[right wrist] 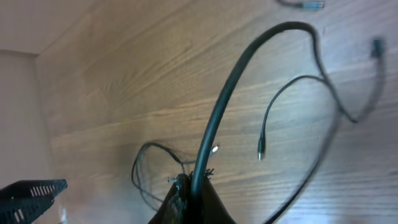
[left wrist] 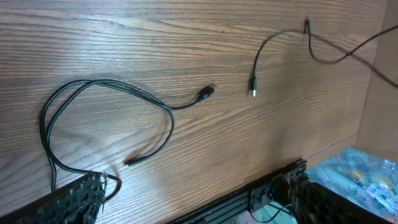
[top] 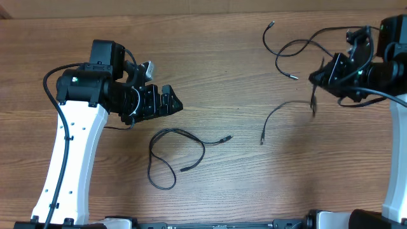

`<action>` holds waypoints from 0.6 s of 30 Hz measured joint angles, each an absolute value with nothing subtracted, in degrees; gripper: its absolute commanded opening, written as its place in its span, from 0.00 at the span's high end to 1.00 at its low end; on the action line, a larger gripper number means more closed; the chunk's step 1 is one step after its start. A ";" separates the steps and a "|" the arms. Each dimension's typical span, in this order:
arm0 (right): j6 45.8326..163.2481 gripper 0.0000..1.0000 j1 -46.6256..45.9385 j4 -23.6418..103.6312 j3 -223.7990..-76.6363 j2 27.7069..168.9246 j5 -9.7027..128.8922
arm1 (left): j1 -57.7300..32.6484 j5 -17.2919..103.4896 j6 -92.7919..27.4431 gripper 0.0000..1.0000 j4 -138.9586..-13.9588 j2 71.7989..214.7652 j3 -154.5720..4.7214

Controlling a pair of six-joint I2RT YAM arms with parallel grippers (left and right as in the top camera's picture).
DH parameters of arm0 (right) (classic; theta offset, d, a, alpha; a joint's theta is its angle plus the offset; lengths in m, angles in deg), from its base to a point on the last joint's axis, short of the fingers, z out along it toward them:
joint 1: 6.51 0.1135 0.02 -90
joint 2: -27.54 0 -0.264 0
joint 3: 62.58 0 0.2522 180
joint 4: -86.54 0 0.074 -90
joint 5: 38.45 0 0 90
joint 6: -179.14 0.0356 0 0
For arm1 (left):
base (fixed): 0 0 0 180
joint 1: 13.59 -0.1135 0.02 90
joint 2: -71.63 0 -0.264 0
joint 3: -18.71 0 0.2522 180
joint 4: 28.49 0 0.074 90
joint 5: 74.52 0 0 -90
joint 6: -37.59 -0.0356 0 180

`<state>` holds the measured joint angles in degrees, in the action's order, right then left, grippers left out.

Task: Untangle cables
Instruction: 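Drag the cable out to the right edge with the right gripper, then lower the right gripper and release the cable on the right side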

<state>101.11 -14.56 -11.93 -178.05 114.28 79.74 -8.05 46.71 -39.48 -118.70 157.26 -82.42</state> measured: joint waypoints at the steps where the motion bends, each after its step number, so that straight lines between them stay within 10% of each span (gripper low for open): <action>1: 101.15 0.96 -14.78 -11.71 -176.83 114.28 80.63 | -8.03 46.71 -39.48 0.02 -118.70 157.26 -82.42; 18: 97.22 0.96 -13.64 -10.72 -172.37 114.57 100.54 | -8.03 46.71 -39.48 0.03 -118.26 157.26 -82.42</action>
<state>97.22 -13.64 -10.72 -172.37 114.57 100.54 -8.03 46.71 -39.48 -118.26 157.26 -82.42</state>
